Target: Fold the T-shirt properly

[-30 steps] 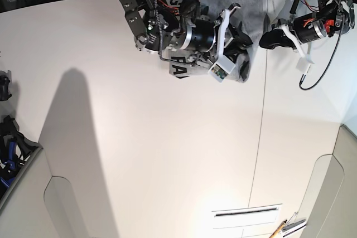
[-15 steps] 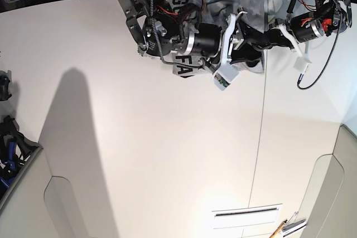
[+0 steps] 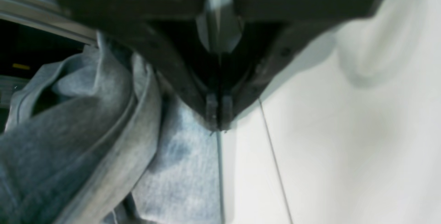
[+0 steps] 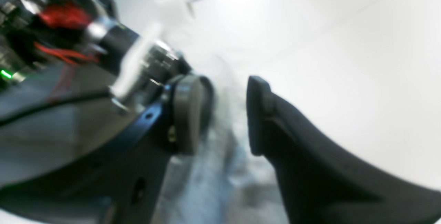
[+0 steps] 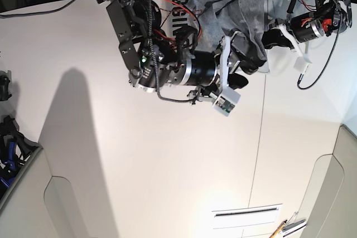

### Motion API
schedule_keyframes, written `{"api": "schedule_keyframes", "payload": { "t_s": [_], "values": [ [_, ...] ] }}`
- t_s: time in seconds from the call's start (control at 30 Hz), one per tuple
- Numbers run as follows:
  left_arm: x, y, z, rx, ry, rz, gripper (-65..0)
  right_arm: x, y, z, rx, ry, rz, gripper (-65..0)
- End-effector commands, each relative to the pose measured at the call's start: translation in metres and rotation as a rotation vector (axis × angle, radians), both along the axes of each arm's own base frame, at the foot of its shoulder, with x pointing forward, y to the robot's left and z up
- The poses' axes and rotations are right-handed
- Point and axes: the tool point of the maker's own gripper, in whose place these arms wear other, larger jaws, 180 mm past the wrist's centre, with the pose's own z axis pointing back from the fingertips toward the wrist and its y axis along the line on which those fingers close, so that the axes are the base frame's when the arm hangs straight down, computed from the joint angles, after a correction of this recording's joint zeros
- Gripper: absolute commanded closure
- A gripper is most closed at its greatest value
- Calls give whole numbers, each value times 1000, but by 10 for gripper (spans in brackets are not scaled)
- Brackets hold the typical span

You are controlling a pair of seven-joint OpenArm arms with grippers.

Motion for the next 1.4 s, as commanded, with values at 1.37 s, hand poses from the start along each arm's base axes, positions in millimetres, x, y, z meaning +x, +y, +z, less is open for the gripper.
{"api": "schedule_keyframes", "payload": {
  "t_s": [1.37],
  "values": [
    [-68,-32,89,-138,-52,-182,-241,-4,-94,-25,40,198,-177,0]
  ]
}}
